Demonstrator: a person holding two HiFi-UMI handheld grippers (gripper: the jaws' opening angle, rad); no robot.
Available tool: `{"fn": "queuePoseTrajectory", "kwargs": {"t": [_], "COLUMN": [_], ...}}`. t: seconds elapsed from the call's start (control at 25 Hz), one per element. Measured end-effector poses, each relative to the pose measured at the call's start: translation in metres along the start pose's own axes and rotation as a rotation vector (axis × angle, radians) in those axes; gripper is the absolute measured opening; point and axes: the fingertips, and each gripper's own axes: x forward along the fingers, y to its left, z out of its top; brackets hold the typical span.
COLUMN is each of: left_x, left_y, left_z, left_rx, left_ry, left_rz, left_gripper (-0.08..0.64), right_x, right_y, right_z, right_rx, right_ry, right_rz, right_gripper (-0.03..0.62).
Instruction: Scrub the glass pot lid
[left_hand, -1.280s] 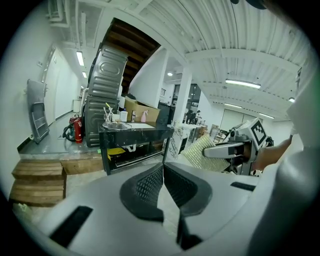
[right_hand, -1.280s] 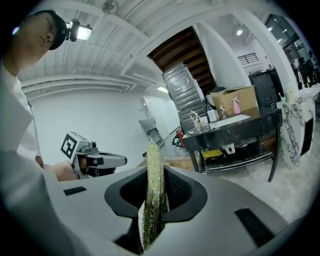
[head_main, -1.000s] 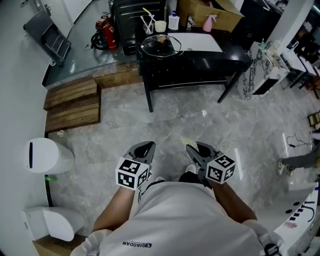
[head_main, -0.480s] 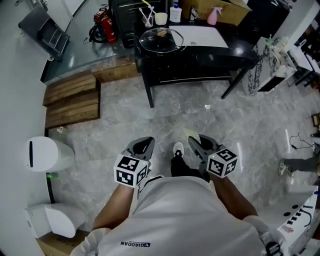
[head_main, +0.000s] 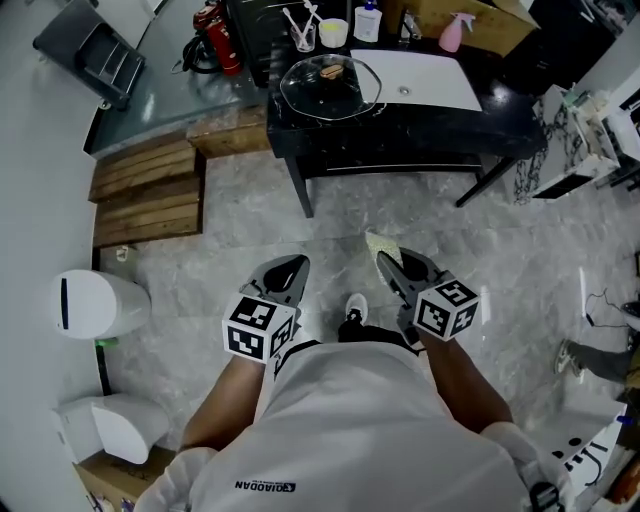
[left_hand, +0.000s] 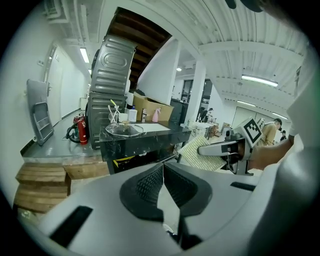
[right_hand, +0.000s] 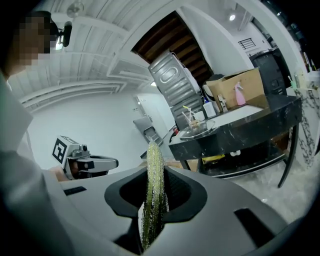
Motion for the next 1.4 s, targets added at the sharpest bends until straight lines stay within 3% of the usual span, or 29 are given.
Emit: {"fn": "queuePoseTrajectory", "kwargs": {"t": [0.24,0.72,1.04,1.4], "left_x": [0.048,0.106,0.147,0.2], "left_y": [0.025,0.064,0.108,0.185], "left_z": [0.036,0.067,0.079,0.139], "left_rx": [-0.033,-0.061,-0.057,0.014], "left_ry": [-0.002,0.006,0.013,0.009], "left_rz": [0.047,0.115,0.09,-0.002], "left_gripper": [0.016,0.015,0.017,0.017], "right_x": [0.025,0.072,0.119,0.194], "right_y": [-0.046,-0.101,-0.124,-0.15], "right_z": [0.044,0.075,0.094,0.154], "right_rx": [-0.041,-0.038,-0.047,-0.044], "right_ry": [-0.001,0.03,0.036,0.016], "right_rz": [0.041,0.101,0.099,0.019], "right_gripper": [0.081,0.081,0.081,0.081]}}
